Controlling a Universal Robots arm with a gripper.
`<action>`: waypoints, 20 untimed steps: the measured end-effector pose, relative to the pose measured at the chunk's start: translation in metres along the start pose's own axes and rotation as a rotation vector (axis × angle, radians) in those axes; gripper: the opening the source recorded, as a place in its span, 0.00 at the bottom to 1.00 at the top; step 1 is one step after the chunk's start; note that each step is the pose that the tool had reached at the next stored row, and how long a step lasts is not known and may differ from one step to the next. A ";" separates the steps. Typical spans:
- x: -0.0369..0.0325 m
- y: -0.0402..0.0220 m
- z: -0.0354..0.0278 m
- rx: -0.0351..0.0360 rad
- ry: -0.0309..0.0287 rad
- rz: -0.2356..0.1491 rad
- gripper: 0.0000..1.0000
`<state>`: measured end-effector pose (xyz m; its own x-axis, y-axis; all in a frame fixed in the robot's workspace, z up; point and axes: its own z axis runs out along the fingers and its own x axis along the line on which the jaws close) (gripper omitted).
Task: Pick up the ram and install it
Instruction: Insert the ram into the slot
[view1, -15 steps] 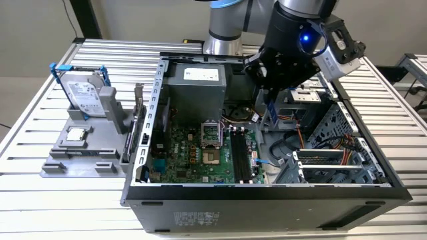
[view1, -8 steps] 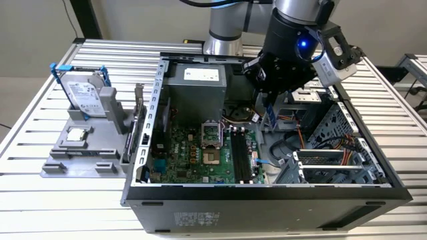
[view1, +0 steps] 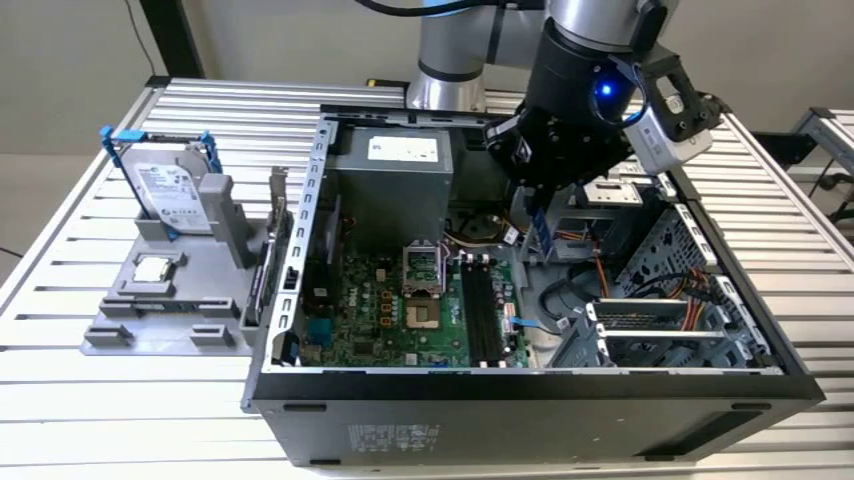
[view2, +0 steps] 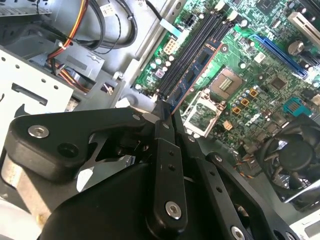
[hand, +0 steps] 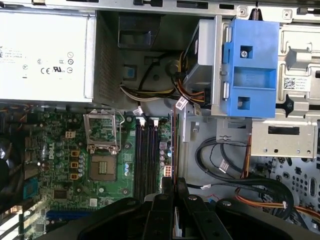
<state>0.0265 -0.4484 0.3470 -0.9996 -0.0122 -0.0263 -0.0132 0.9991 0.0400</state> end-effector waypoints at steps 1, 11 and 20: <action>0.0000 0.0000 0.0001 0.0000 0.0000 0.001 0.00; 0.0003 -0.0005 0.0107 0.0010 -0.0013 0.035 0.00; 0.0004 -0.0009 0.0136 0.0010 0.0000 0.037 0.00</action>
<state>0.0264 -0.4487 0.3334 -0.9994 0.0244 -0.0248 0.0234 0.9989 0.0400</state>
